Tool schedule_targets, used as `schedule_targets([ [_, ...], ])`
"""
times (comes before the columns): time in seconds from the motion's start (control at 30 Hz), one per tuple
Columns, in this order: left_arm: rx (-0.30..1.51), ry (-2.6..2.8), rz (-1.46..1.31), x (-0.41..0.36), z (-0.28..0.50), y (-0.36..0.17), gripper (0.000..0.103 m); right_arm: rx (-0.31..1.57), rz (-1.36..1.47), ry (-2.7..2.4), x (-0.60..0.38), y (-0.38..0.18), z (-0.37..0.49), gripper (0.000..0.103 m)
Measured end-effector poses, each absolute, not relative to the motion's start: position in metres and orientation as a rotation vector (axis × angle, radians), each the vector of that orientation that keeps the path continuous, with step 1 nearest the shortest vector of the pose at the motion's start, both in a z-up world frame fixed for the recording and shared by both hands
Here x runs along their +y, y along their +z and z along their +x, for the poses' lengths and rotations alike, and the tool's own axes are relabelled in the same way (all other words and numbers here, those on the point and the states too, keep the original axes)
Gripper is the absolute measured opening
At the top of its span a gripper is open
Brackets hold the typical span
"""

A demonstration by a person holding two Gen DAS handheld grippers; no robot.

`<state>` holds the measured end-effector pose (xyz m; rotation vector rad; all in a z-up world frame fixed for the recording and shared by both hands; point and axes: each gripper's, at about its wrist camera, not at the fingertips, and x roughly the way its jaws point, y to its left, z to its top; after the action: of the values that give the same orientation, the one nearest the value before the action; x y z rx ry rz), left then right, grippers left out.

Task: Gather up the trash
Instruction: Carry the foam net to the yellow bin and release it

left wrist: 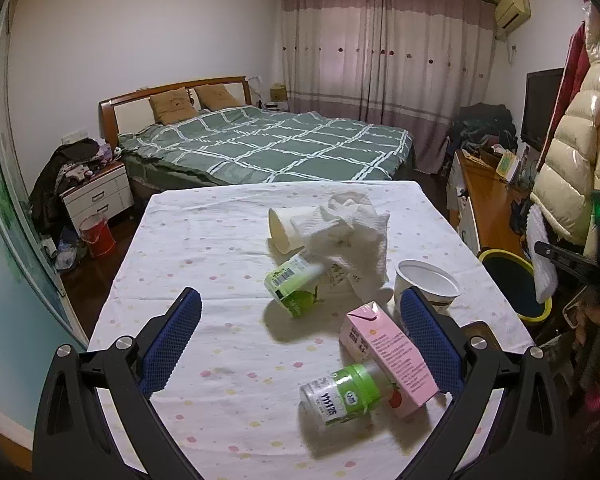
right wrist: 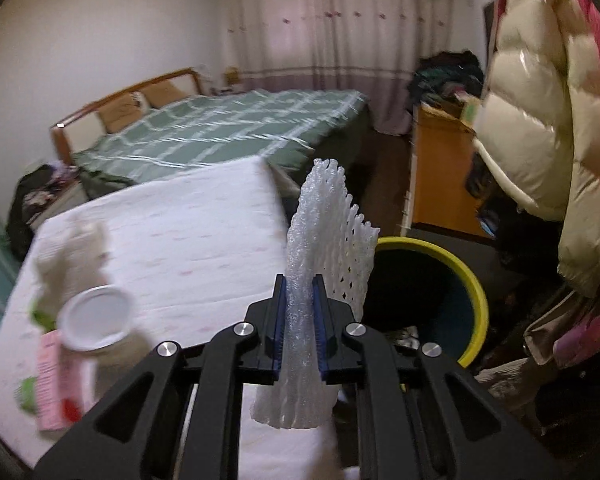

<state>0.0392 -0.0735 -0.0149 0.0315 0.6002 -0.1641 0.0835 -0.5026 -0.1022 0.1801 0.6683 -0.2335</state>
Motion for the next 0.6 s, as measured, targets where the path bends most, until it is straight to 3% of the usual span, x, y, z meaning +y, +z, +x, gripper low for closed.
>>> schedule_targets([
  [0.33,0.623,-0.180,0.061,-0.094,0.052,-0.019,0.098,0.794,0.234,-0.350,-0.580,-0.158,0.132,0.014],
  [0.47,0.633,-0.189,0.070,-0.101,0.058,-0.022,0.098,0.819,0.248,-0.383,-0.596,-0.171,0.138,0.030],
  [0.6,0.645,-0.199,0.076,-0.104,0.065,-0.026,0.098,0.807,0.260,-0.385,-0.598,-0.172,0.136,0.036],
])
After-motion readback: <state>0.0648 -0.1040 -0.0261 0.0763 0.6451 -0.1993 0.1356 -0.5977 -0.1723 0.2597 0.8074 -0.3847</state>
